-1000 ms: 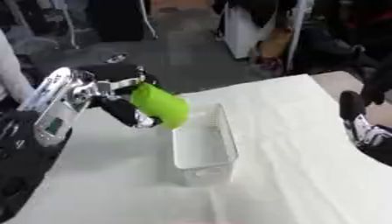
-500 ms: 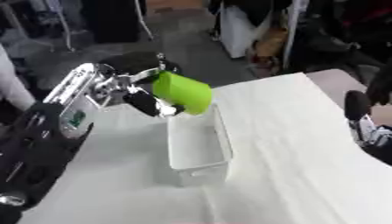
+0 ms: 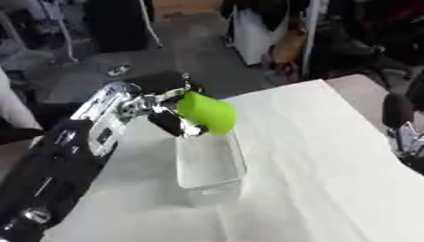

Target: Pick up objects on the table and place them in the box.

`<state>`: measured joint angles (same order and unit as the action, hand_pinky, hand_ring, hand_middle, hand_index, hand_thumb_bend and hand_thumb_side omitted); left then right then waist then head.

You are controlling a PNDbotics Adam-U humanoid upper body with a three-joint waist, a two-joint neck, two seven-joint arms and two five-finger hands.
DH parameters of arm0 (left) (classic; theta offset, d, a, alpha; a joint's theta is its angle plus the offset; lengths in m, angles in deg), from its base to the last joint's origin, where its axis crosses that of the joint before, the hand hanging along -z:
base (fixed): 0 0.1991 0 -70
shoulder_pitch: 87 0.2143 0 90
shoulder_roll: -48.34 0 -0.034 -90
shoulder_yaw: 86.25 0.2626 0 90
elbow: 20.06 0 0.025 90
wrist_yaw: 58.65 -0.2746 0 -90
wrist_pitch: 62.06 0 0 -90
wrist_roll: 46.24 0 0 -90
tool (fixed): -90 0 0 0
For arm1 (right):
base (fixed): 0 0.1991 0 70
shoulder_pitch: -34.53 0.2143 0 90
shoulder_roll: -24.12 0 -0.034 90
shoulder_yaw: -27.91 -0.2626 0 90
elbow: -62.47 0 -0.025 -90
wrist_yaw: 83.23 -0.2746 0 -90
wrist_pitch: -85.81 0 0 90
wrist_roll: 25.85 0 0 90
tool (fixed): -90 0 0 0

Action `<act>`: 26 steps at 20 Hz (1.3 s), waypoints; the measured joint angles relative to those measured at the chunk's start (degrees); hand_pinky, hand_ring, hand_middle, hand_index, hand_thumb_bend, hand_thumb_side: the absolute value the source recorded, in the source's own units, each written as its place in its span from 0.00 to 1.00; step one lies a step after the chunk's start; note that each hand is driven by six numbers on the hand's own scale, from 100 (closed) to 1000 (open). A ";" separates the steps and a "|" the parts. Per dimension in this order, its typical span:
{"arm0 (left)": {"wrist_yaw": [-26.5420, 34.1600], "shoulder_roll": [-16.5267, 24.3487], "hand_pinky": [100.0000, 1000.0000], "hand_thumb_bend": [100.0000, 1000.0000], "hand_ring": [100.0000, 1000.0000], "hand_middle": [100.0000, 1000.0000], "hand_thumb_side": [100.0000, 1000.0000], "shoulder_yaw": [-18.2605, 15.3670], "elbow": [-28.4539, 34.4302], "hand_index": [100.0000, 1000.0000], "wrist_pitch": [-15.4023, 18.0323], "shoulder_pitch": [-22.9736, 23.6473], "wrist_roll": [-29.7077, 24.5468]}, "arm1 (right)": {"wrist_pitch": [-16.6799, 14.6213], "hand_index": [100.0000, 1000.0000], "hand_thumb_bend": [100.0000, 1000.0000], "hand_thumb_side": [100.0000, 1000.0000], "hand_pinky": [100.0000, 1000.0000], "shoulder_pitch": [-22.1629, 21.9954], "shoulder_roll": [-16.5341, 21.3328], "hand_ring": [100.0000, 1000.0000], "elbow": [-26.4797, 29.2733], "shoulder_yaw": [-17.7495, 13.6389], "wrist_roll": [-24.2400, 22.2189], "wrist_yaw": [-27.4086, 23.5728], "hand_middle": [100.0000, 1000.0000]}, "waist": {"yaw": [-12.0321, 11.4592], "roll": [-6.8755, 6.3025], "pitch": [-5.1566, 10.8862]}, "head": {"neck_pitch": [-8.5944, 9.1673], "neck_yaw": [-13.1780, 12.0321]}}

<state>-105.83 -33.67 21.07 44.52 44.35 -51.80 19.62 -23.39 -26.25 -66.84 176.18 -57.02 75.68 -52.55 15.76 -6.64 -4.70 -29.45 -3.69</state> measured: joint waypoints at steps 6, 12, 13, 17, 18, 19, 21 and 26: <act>-3.93 -0.48 0.00 0.00 0.00 0.00 0.42 0.34 -5.01 0.06 1.81 0.00 -0.71 | -0.13 0.29 0.23 0.36 0.04 0.93 -0.98 0.22 0.00 -0.15 0.13 -0.26 0.22 | 0.72 -0.50 -0.26 | 0.00 -0.63; -6.81 -1.64 0.00 0.00 0.00 0.00 0.45 0.29 -9.25 0.10 3.94 0.00 1.02 | -0.33 0.29 0.23 0.36 0.04 1.46 -1.45 0.22 0.00 -0.22 0.09 -0.44 0.22 | 1.35 -0.75 -0.46 | 0.00 -0.83; -7.24 -1.85 0.00 0.00 0.00 0.01 0.45 0.23 -9.94 0.10 4.27 -0.01 1.25 | -0.35 0.29 0.23 0.36 0.04 1.47 -1.45 0.22 0.00 -0.22 0.07 -0.51 0.22 | 1.35 -0.77 -0.52 | 0.00 -0.84; -9.75 -2.42 0.64 0.24 0.73 0.75 0.64 -0.09 -12.44 0.67 5.98 -0.27 0.88 | -0.44 0.29 0.23 0.36 0.04 1.60 -1.47 0.22 0.00 -0.23 -0.01 -0.63 0.22 | 1.40 -0.97 -0.56 | 0.00 -0.84; -10.84 -2.47 0.86 0.40 0.91 0.90 0.78 -0.13 -12.99 0.78 6.35 -0.32 0.18 | -0.45 0.29 0.23 0.36 0.04 1.78 -1.47 0.22 0.00 -0.23 -0.01 -0.70 0.22 | 1.42 -1.02 -0.56 | 0.00 -0.84; -12.00 -2.47 0.86 0.40 0.91 0.90 0.78 -0.29 -13.42 0.78 6.54 -0.36 -0.55 | -0.46 0.29 0.23 0.36 0.04 1.93 -1.47 0.22 0.00 -0.22 -0.02 -0.74 0.22 | 1.42 -1.03 -0.56 | 0.00 -0.84; -13.88 -2.48 0.99 0.51 1.00 0.99 0.86 -0.70 -13.81 0.86 6.81 -0.53 -1.30 | -0.47 0.29 0.23 0.36 0.04 1.94 -1.47 0.22 0.00 -0.19 -0.03 -0.75 0.22 | 1.41 -1.03 -0.57 | 0.00 -0.84; -16.36 -2.49 1.00 0.92 1.00 1.00 1.00 -1.12 -13.79 0.99 7.68 -0.74 -0.52 | -0.47 0.29 0.23 0.36 0.04 1.94 -1.47 0.22 0.00 -0.11 -0.04 -0.76 0.22 | 1.35 -1.03 -0.57 | -0.02 -0.84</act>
<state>-122.19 -36.17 19.94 30.73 52.02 -52.55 19.10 -23.86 -24.31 -68.31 176.18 -57.13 75.64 -53.30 17.11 -7.67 -5.27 -29.46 -4.53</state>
